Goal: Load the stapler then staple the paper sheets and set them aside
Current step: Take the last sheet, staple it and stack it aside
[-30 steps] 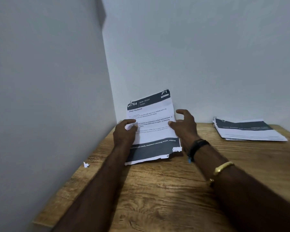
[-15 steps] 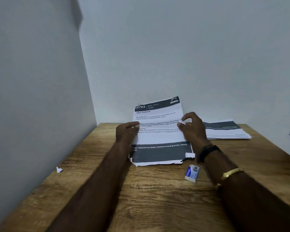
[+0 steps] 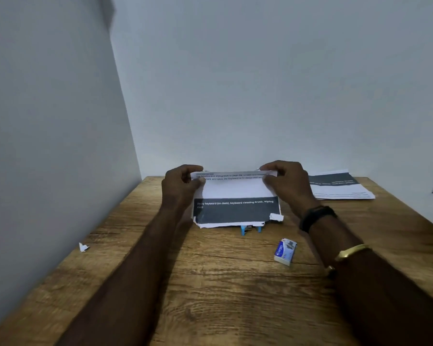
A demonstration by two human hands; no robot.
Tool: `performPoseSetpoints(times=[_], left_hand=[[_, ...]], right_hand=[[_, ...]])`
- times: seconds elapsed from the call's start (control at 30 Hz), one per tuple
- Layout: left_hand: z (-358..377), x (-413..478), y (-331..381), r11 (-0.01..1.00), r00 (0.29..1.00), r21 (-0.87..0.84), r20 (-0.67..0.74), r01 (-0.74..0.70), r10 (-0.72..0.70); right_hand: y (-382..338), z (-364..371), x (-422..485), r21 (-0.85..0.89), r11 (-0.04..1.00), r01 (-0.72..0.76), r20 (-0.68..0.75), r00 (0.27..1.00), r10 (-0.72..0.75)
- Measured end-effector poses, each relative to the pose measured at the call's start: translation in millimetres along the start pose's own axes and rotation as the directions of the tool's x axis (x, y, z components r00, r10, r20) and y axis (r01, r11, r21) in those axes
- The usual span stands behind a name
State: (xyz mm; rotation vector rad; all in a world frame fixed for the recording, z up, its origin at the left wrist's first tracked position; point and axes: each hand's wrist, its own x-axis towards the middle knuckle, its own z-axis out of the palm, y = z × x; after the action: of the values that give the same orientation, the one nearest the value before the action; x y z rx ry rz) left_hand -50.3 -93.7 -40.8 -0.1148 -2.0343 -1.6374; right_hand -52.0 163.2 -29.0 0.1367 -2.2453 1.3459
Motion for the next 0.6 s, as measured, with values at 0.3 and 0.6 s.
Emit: performPoseSetpoints(times=[0.3,0.6], left_hand=[[2,-2,11,0.962,0.904,0.073,-0.33,-0.265,0.274],[5,1,12,0.641,0.911,-0.687,0.078,0.343,-0.405]], right_hand=[[-23,0,-6,-0.041,0.962,0.271,-0.245,0.93,-0.273],[-17,1,-11,0.037,0.971,0.238,-0.191,0.955,-0.227]])
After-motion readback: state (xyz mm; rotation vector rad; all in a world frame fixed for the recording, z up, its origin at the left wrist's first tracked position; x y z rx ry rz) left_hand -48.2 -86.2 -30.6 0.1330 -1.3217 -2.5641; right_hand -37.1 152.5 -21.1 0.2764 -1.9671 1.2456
